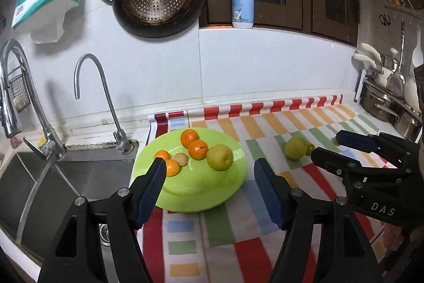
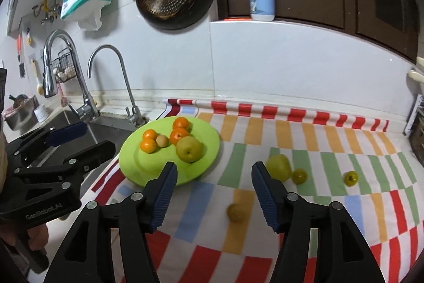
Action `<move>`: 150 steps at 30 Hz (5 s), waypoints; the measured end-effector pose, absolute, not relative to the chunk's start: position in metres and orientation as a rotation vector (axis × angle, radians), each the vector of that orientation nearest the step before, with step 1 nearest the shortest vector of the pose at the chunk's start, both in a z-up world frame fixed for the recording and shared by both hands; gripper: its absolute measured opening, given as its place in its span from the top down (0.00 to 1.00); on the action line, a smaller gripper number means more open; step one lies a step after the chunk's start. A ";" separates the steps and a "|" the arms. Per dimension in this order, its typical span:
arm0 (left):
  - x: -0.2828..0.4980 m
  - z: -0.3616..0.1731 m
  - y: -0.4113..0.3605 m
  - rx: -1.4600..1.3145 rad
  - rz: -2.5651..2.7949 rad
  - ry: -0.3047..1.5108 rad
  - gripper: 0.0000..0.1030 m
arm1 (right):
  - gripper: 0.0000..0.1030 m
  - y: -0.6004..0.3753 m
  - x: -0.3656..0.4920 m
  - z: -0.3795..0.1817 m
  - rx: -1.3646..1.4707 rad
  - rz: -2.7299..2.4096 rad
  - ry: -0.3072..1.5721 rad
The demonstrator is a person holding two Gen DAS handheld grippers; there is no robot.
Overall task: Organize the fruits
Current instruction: 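Open both tools on the plate to release the orange and brown fruit, then move the left tool to a small brown fruit while the right tool approaches a small green fruit, then grasp the small brown fruit with the left tool while the right tool grasps the small green fruit, then carry the brown fruit with the left tool while the right tool carries the green fruit onto the plate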
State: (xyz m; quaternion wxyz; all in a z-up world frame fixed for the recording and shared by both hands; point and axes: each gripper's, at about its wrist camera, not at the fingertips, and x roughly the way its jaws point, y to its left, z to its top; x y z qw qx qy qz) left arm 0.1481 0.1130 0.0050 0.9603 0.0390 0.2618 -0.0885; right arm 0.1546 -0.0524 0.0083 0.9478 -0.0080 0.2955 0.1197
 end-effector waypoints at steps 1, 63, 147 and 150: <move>0.146 0.005 0.111 0.075 -0.176 0.530 0.33 | 0.42 -0.056 0.153 0.009 -0.016 0.241 0.599; 0.220 -0.110 -0.024 0.020 -0.235 0.883 0.69 | 0.49 -0.174 0.257 -0.093 -0.077 0.282 0.840; 0.147 -0.008 0.063 0.052 -0.281 0.598 0.72 | 0.71 -0.095 0.151 0.004 -0.011 0.229 0.620; 0.149 -0.007 0.076 0.048 -0.274 0.596 0.72 | 0.72 -0.083 0.154 0.004 -0.011 0.239 0.620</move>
